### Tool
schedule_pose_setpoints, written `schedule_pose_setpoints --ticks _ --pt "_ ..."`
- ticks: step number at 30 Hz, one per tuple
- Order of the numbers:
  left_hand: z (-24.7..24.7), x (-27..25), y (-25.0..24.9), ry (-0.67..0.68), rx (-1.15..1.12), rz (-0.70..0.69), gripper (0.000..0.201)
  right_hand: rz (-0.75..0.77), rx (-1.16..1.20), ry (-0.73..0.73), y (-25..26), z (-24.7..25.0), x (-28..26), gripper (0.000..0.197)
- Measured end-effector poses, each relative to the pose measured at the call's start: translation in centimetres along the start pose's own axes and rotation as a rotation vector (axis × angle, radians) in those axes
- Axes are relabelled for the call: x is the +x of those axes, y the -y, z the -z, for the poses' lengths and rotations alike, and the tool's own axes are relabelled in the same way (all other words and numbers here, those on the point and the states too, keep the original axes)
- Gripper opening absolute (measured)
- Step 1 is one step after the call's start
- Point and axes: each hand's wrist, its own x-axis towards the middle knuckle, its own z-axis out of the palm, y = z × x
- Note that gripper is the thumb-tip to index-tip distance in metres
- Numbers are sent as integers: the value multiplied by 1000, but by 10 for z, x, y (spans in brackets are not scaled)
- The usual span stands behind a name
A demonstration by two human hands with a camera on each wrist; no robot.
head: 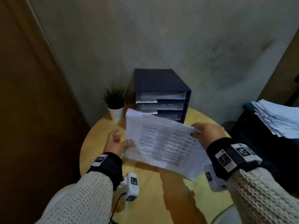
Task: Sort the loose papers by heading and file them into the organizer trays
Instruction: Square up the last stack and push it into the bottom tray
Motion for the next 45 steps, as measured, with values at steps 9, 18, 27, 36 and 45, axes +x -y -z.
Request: schedule_pose_setpoints --ticks 9,18,27,36,45 --pt "2 -28 15 73 18 82 22 92 -100 77 24 -2 -24 23" --pt "-1 -23 9 9 -79 37 15 -83 512 -39 5 -15 -21 26" --pt "8 -20 15 7 -84 76 19 -152 550 4 -15 -38 -10 53" --pt "12 -17 19 83 73 117 20 -188 568 72 -24 -72 -7 35" --pt "12 0 2 43 117 55 18 -268 838 105 -25 -67 -3 69"
